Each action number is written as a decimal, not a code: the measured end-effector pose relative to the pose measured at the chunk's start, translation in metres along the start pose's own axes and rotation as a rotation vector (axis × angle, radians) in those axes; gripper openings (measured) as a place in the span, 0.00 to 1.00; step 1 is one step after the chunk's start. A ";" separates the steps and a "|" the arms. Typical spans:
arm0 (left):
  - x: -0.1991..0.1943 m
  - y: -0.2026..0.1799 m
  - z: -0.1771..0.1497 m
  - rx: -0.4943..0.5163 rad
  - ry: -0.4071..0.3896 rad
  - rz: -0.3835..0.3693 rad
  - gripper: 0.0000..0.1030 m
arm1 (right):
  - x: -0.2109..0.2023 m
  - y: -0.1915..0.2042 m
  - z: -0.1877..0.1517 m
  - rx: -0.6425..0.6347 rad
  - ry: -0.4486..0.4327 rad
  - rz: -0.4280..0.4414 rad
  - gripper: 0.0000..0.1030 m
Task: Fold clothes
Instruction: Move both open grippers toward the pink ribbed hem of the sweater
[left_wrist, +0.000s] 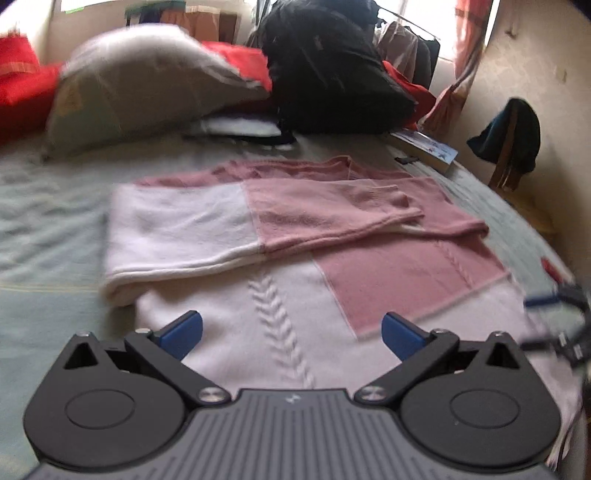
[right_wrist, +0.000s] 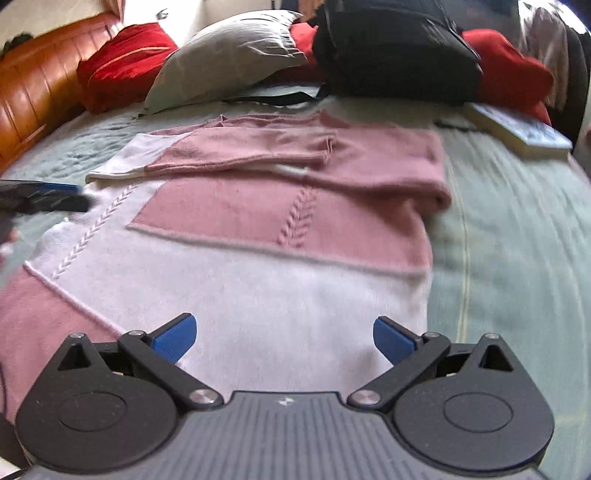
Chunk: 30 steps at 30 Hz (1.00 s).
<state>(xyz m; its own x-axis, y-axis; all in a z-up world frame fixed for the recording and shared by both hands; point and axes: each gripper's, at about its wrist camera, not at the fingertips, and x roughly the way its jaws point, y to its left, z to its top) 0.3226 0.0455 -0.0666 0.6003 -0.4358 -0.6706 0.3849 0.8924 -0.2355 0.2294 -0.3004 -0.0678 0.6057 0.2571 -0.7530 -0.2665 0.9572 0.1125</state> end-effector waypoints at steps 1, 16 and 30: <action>0.000 0.002 0.000 0.001 0.005 0.012 0.99 | -0.001 -0.001 -0.003 0.014 -0.004 0.005 1.00; -0.037 -0.016 -0.016 0.112 0.075 0.102 0.99 | -0.018 0.010 -0.003 0.011 -0.039 0.026 1.00; -0.069 -0.039 -0.091 0.109 0.138 0.181 0.99 | -0.026 0.016 -0.057 0.006 0.000 0.070 1.00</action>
<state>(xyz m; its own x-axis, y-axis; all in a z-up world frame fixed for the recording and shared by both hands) 0.2020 0.0520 -0.0753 0.5681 -0.2432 -0.7862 0.3576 0.9334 -0.0303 0.1662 -0.2994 -0.0831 0.5857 0.3231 -0.7433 -0.3038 0.9378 0.1683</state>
